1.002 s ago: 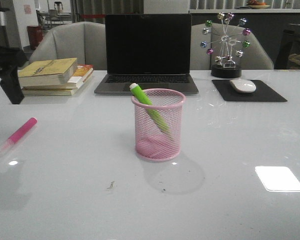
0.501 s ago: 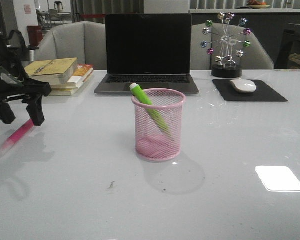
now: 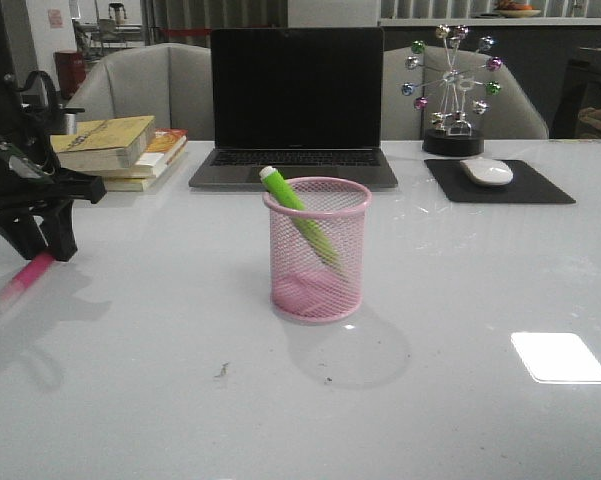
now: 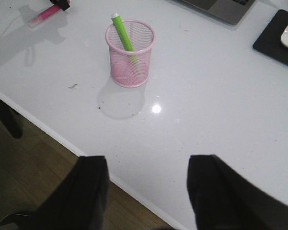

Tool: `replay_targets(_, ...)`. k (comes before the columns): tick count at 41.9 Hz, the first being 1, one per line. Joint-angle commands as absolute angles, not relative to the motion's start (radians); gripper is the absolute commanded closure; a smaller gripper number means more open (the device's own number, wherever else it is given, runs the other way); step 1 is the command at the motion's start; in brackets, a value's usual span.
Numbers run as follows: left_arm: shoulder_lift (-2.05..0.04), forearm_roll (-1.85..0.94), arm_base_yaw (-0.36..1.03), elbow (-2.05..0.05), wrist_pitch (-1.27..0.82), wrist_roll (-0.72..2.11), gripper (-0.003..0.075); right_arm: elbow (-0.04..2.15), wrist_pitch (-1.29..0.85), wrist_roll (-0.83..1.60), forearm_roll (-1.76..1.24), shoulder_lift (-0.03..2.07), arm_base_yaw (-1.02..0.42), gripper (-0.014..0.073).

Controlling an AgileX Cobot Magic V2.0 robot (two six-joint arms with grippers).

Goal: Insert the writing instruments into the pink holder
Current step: 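Lower the left gripper onto the pink highlighter and grasp it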

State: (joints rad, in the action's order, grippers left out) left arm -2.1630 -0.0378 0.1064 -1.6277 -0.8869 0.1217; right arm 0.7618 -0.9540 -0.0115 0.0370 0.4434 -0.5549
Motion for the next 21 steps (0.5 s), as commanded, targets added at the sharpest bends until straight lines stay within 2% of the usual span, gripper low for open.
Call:
replay_targets(1,-2.12,-0.039,0.111,-1.659,-0.89,0.112,0.0477,0.786,-0.882,0.0,0.04,0.452,-0.552,0.0117)
replay_targets(7,-2.121,-0.037,0.111,-1.659,-0.896,0.112,0.0498,0.786,-0.882,0.0,0.04,0.452,-0.552,0.0117)
replay_targets(15,-2.097,-0.044,0.111,-1.659,-0.89,0.112,0.0629,0.786,-0.882,0.0,0.04,0.452,-0.552,0.0117)
replay_targets(21,-2.022,-0.095,0.113,-1.648,-0.859,0.13,0.0627,0.786,-0.882,0.0,0.04,0.452,-0.552,0.0117)
